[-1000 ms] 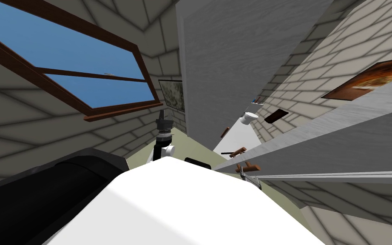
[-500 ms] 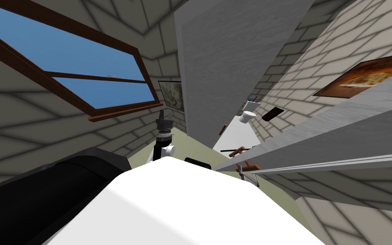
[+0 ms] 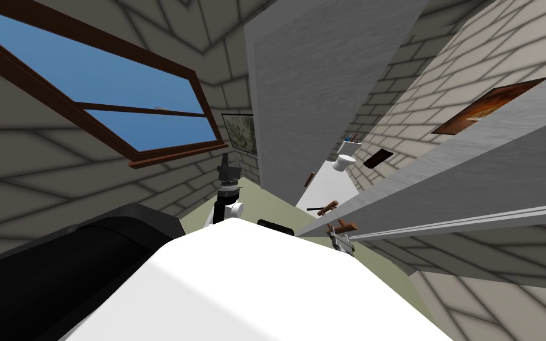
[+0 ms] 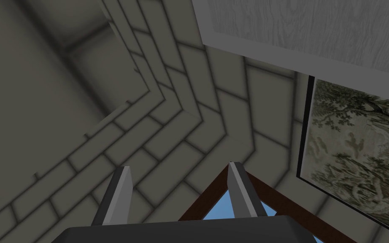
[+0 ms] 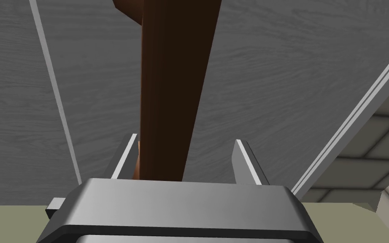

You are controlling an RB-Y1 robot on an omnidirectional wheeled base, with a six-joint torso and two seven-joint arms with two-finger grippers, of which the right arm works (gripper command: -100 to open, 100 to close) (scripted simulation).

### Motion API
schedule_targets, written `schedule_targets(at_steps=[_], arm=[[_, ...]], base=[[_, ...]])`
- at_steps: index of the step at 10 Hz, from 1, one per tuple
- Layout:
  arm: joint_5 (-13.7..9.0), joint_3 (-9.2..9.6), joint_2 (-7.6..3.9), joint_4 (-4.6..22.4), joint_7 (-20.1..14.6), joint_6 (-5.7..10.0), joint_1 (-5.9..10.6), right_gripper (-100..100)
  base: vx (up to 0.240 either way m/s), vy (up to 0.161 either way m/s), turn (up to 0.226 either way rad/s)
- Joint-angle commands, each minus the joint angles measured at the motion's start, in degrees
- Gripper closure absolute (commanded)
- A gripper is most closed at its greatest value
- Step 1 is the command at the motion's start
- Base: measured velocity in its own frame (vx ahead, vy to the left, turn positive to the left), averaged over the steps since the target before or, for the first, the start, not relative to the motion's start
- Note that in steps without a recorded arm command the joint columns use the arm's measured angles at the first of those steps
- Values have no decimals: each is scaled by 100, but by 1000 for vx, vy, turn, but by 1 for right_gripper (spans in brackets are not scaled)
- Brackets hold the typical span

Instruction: Pull the door open

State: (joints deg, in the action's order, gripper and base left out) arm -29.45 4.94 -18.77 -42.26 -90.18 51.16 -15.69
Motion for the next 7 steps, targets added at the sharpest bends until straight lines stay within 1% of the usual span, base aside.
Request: schedule_targets(at_steps=[1,3,4,5,6,7], arm=[[22,-10,-45,171,-28,-73,163,100],[75,41,-35,279,-72,-66,346,100],[128,92,-25,388,-116,-59,530,100],[128,92,-25,388,-116,-59,530,100],[182,146,-13,490,-159,-52,717,100],[195,159,-10,515,-170,-50,764,100]], base=[[-32,-11,13],[-17,-7,20],[-7,-23,25],[-5,-20,21],[-2,-19,23],[5,-23,31]])
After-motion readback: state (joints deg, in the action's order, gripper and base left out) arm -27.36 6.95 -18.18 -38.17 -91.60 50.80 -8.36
